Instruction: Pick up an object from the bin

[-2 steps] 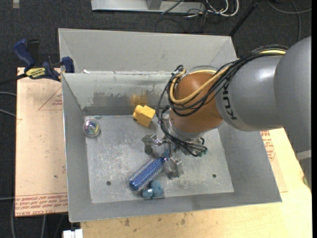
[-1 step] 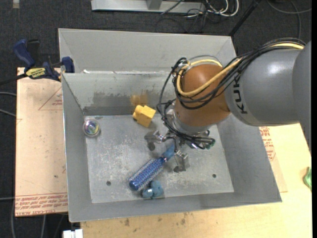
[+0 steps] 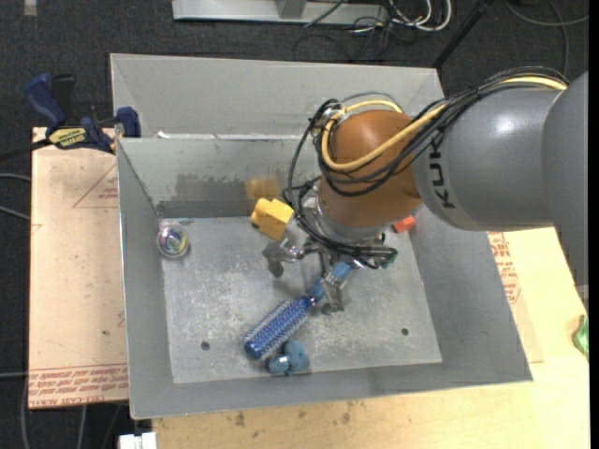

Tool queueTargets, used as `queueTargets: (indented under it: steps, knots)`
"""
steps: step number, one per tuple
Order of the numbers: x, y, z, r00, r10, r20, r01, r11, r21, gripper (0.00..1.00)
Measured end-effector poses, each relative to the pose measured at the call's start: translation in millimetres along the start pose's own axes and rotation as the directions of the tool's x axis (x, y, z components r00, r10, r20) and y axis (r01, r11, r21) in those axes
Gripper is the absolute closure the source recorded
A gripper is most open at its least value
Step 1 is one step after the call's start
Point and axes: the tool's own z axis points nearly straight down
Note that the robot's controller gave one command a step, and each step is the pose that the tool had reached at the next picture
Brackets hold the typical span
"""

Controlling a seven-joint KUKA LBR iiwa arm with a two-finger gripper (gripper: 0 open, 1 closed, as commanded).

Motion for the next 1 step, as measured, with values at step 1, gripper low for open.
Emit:
queueTargets:
  steps: [1]
  knots:
    - [-7.3, -2.4, 31.1, 0.995, -0.1, -0.004, 0.1, 0.995, -0.002, 0.0]
